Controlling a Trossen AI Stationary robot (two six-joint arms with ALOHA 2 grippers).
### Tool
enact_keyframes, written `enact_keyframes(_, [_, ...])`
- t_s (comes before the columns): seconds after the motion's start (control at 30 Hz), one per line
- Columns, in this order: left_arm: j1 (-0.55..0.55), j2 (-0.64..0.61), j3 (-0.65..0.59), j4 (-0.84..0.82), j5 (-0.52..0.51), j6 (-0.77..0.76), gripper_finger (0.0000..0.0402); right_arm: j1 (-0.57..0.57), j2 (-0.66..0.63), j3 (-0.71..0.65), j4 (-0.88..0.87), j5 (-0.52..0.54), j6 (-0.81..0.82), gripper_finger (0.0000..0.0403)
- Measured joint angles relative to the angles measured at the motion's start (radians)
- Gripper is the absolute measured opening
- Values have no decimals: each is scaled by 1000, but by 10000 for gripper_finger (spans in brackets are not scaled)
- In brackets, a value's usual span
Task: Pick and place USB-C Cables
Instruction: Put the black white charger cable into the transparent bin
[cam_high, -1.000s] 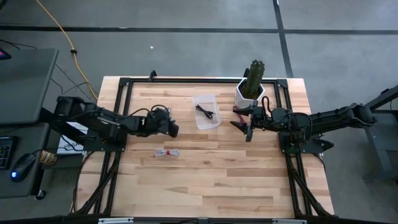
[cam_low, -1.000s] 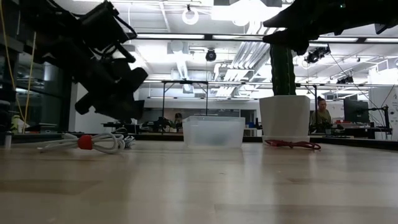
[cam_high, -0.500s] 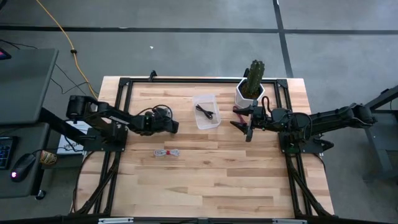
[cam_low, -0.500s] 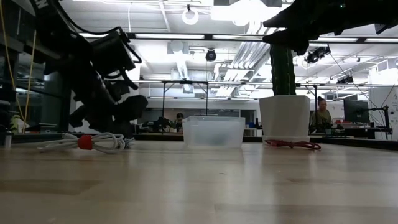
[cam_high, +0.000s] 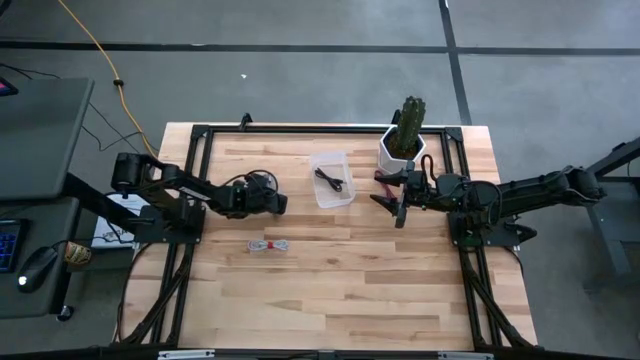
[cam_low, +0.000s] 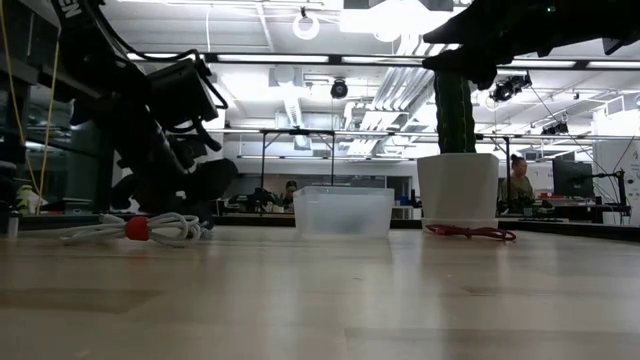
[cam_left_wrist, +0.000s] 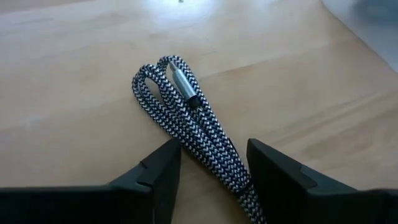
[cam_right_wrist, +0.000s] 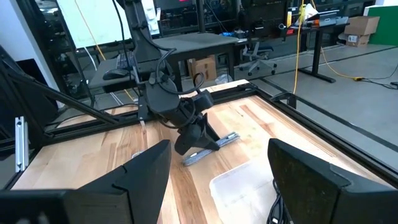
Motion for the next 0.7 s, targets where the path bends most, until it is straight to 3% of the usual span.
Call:
enact_keyframes(0.2, [1, -2, 1, -7, 30, -18, 177, 0, 0, 0, 0, 0, 5, 261])
enact_keyframes(0.7, [24, -67, 2, -217, 74, -52, 132, 0, 0, 0, 0, 0, 8, 261])
